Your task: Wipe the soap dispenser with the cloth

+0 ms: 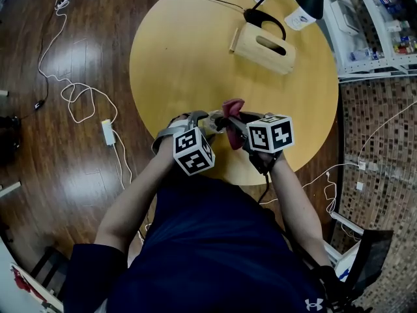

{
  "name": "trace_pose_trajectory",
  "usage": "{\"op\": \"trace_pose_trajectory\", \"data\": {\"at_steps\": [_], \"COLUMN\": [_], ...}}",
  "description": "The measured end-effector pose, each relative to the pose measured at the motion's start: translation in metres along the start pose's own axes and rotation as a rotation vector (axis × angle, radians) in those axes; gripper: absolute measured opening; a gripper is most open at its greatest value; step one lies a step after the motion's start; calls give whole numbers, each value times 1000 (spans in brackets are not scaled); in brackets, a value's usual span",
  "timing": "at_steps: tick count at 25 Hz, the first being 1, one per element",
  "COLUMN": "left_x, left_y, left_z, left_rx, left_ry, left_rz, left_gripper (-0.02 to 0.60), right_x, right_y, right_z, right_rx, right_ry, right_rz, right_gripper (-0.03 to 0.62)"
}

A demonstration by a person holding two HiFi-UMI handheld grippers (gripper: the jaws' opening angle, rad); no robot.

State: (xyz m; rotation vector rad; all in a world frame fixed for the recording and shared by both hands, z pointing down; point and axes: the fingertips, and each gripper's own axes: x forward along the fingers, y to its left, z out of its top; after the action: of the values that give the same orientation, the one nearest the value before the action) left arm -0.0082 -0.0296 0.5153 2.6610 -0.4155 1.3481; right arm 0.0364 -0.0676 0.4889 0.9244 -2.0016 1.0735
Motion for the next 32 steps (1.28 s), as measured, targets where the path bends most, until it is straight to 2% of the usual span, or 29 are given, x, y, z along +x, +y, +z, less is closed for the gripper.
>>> {"op": "trace_pose_trajectory", "data": {"at_steps": [4,8,11,13,15,18,20,23,26,28,30,32], "left_x": [5,2,-1,-3,-2,5,10,12,11,9,9,12], "left_y": [3,7,10,10,5,-9,-11,4,0,-7,-15,-21], "left_z": [2,-5,-9,-11,-9,-1,1,-6,-10,-9,-7,-6], "left_rx": [-27,-31,-40,-37,-23,-11,-21,-45,-90,-85,-65,-51], "left_ry": [-14,-1,12,11,5,-3,-4,-11,-20,-28,-34,-29], "left_rz": [15,3,12,17,8,1,11,38,24,12,-2,1], "left_gripper": [258,290,291,279,236,236,246,295,310,300,258,267], "right_x": [4,-1,-4,-6,-5,3,7,9,2,-3,-2,3], "right_y": [-1,6,9,6,0,-5,-6,-5,2,1,-6,-10], "right_z": [7,-12,-24,-23,-10,0,-10,-14,-36,-41,-30,-19], "right_rx": [-36,-23,-15,-29,-43,-60,-68,-45,-5,-8,-26,-39], "right_ry": [11,32,54,55,27,15,29,1,22,32,12,-2], "right_rz": [-15,1,19,12,-14,-32,-32,-10,17,14,-12,-22], "right_gripper": [89,87,87,88,89,89,89,87,87,87,89,89]}}
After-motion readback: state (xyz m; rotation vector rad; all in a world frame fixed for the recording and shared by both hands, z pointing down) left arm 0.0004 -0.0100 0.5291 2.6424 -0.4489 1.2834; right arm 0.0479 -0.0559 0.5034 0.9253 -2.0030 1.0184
